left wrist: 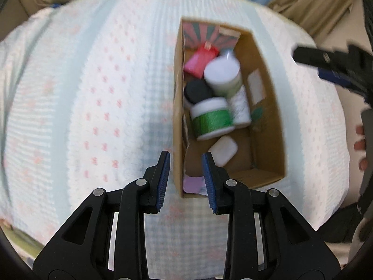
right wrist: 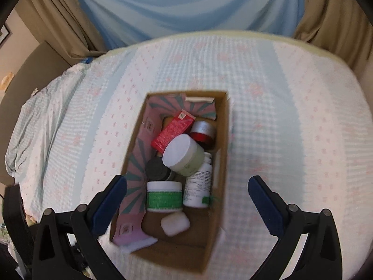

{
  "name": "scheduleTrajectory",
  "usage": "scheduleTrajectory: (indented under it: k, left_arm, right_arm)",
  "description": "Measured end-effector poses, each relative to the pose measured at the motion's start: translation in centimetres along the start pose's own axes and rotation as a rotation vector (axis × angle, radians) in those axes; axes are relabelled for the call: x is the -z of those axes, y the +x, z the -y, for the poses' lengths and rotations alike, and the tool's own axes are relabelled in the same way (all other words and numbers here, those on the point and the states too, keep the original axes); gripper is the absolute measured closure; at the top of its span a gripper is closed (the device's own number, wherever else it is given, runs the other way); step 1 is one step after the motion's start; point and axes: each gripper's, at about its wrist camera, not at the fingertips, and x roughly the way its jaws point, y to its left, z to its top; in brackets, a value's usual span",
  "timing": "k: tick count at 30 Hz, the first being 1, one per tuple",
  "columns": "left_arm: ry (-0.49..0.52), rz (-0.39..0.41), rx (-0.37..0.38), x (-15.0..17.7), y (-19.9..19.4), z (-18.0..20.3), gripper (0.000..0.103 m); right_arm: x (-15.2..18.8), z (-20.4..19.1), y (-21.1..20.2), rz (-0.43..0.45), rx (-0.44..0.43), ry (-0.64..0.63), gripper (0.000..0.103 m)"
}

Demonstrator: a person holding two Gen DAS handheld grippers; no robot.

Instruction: Organize rigid objects

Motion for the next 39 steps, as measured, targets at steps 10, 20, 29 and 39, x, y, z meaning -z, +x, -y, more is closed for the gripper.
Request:
scheduleTrajectory:
  k: [10,20,29,39]
  left_arm:
    - [0.069,0.251,-0.085,-1.7,-14.9,6.8,0.077]
    - [0.105,0.482,-0.062,0.0,-26.4,13.2,0.000]
    - [0.128,0.627,-0.179,4.1,-32.2,16.1,0.000]
    - [0.087,0.721,-0.123,7.8,-34.7,17.3,0.000]
  right_arm:
    - [1.1,1.3,-17.1,0.155,0.068,0.007,0.000]
    - [4.5,2.0,-30.1,0.333,0.101,0.003,0.000]
    - [8.6,3.0,-35.1,0.415,0.148,-0.003,0.000]
    - [11.4,4.4,-37.1,0.478,0.233,-0.001,0.000]
